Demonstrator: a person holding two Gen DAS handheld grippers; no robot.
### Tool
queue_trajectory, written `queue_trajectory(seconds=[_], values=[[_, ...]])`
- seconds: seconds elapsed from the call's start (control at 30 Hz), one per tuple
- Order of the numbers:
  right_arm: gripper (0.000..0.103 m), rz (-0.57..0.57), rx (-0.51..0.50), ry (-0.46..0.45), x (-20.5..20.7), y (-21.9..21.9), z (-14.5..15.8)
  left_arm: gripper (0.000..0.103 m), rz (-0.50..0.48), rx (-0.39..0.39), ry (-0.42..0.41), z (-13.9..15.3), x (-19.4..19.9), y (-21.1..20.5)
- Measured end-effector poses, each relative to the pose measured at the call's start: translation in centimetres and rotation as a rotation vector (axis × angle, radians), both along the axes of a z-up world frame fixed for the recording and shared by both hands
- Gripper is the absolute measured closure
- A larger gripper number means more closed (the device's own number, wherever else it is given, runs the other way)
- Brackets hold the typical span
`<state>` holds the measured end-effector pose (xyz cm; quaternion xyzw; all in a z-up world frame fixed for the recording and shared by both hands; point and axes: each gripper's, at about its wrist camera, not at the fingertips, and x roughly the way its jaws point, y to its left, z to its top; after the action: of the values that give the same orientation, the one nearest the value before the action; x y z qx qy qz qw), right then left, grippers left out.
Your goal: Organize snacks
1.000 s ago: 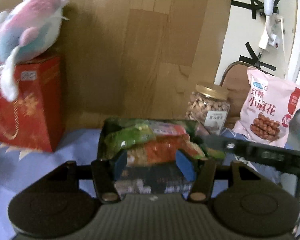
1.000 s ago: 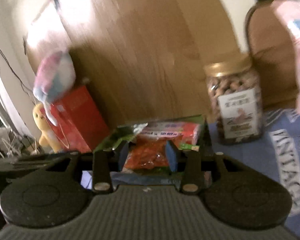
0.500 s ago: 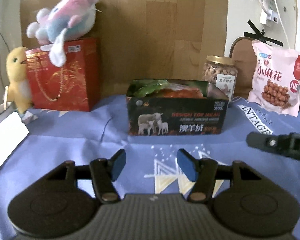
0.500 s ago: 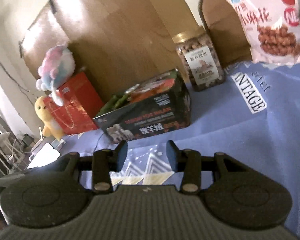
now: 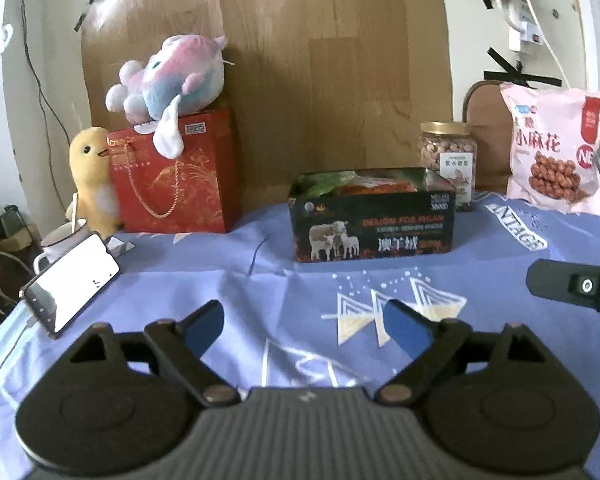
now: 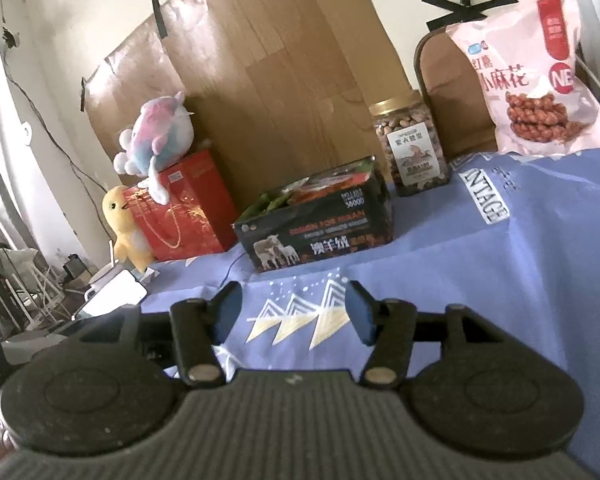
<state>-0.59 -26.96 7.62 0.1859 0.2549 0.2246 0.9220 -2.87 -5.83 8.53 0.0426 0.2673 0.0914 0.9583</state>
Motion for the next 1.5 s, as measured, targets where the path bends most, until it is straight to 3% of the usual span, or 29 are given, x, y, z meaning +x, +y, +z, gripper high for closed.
queue_trajectory(seconds=[0.1,0.27,0.43,0.67,1.5], values=[[0.043,-0.004,-0.001,0.004,-1.7,-0.1,-0.4,0.0,0.005,0.033,-0.026,-0.1,-1.9,-0.9],[0.039,-0.006,0.003,-0.021,-4.2,-0.5,0.3,0.0,0.007,0.043,-0.054,0.8,-4.0,-1.9],[0.033,-0.007,-0.025,-0.059,-5.2,-0.6,0.7,0.0,0.013,0.03,-0.045,1.6,-3.8,-2.4],[0.031,-0.026,-0.009,-0.026,-5.2,-0.6,0.0,0.0,0.07,0.122,-0.036,1.2,-3.7,-3.2],[0.024,-0.036,-0.012,-0.003,-5.6,-0.7,-0.7,0.0,0.053,0.097,-0.024,0.7,-4.2,-3.0]])
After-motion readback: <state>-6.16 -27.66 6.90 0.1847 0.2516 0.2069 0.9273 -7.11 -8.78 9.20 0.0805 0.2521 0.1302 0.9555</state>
